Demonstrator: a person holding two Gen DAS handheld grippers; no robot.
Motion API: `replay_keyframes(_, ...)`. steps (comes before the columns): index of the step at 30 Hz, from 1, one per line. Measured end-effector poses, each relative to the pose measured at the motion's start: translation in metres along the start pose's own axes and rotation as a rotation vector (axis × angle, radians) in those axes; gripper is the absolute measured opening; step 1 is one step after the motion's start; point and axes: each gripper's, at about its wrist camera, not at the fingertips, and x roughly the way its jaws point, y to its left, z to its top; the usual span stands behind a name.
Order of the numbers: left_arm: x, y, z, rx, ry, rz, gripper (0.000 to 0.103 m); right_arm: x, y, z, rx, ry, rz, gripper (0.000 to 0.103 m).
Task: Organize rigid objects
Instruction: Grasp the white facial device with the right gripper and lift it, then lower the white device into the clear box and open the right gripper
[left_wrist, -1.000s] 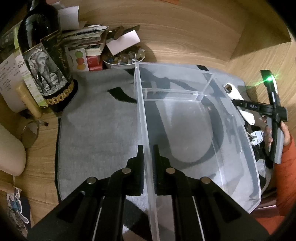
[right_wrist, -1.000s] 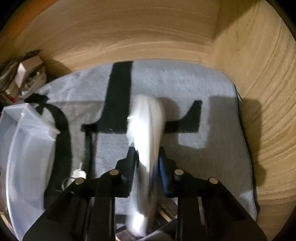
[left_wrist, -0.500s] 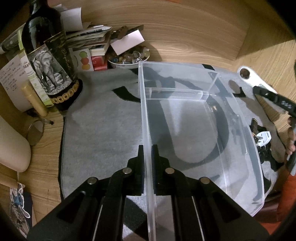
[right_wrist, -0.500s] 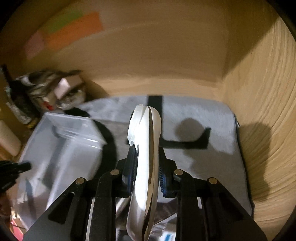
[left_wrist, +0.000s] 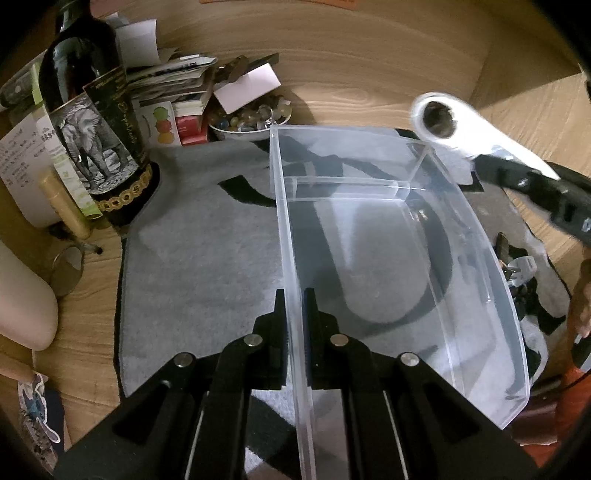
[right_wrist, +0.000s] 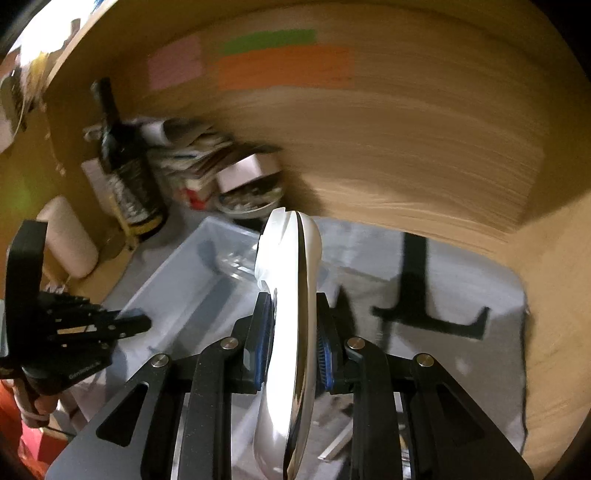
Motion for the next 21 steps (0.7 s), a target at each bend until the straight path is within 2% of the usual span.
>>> replay_keyframes(14,-0.003,-0.002,-0.001,0.034,-0.021,-0.012,0.008,0.065,0.049,0.008,-0.137,0.201,0.016,0.020)
replay_keyframes(19,-0.002,-0.003,-0.001,0.034,-0.022,-0.012,0.008,0.076,0.056,0.002,-0.179,0.273,0.032,0.021)
replay_keyframes(21,-0.002,-0.003,0.000,0.035,-0.022,-0.010,0.008,0.074,0.059,0.000,-0.191,0.273,0.034,0.021)
